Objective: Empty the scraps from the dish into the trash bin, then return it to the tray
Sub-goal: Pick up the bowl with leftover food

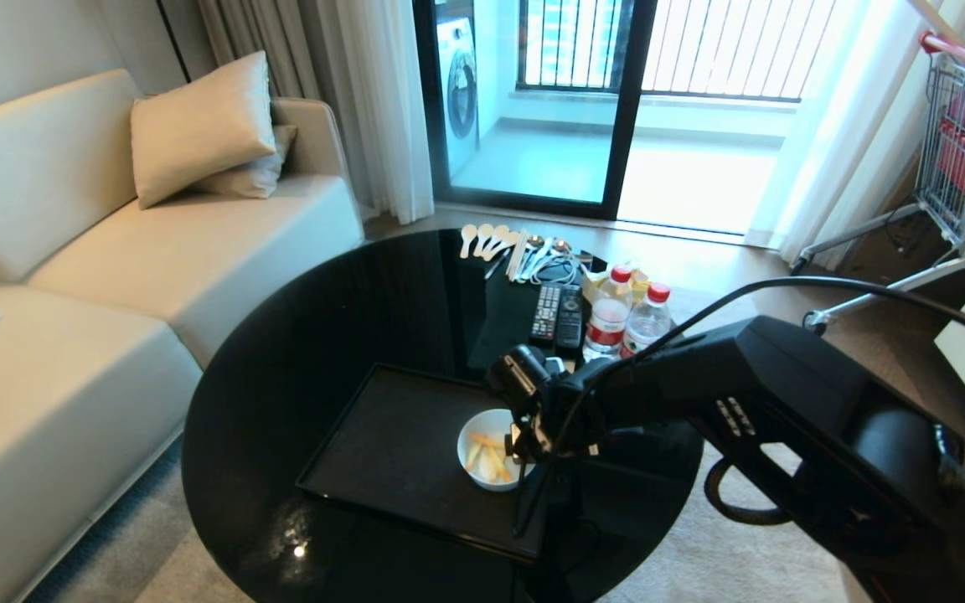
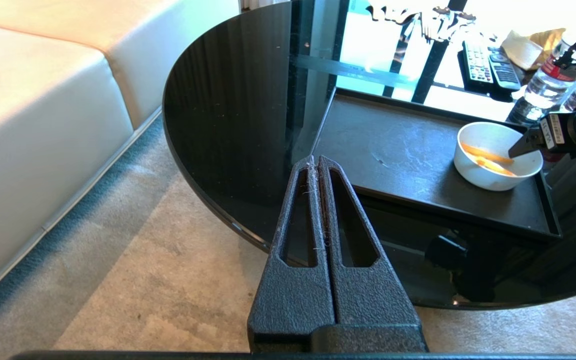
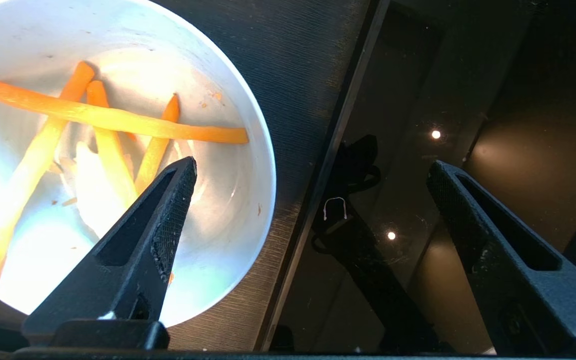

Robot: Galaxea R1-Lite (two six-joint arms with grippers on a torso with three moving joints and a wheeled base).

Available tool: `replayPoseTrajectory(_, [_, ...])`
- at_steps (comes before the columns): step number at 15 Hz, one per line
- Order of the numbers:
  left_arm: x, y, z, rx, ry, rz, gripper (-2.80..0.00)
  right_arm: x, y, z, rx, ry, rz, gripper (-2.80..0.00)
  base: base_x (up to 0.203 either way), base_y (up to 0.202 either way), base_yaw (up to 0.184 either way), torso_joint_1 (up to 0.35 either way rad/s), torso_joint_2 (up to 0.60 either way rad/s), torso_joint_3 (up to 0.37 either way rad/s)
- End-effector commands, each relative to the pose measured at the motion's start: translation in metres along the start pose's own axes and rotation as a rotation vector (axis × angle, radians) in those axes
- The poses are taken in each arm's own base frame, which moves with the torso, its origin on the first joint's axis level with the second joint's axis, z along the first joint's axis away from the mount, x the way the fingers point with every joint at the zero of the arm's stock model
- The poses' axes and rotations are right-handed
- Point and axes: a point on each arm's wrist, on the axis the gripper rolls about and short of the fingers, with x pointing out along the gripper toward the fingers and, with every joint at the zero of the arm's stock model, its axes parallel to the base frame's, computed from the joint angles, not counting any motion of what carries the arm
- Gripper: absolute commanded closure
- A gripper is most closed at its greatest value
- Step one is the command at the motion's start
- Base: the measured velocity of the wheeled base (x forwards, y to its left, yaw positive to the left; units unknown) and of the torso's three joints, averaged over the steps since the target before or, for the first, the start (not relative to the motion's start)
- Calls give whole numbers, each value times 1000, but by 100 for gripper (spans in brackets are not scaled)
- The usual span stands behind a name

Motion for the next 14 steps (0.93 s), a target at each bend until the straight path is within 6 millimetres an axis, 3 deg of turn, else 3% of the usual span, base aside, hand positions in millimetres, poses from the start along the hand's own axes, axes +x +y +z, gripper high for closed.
replayPoseTrajectory(1, [0,0,0,-1,-1,0,0,0,0,0,2,1,-3,-280,0,0,0,0,0,0])
replayPoseTrajectory(2, [0,0,0,-1,-1,0,0,1,0,0,2,0,-3,-280,0,0,0,0,0,0])
replayPoseTrajectory(3, [0,0,0,-1,-1,0,0,2,0,-1,2,1,-3,-165,0,0,0,0,0,0])
replayPoseTrajectory(4, [0,0,0,-1,-1,0,0,3,1,-2,1,2,-4,0,0,0,0,0,0,0])
replayPoseTrajectory(14, [0,0,0,-1,-1,0,0,13,3,-11,-16,24,-15,0,0,0,0,0,0,0])
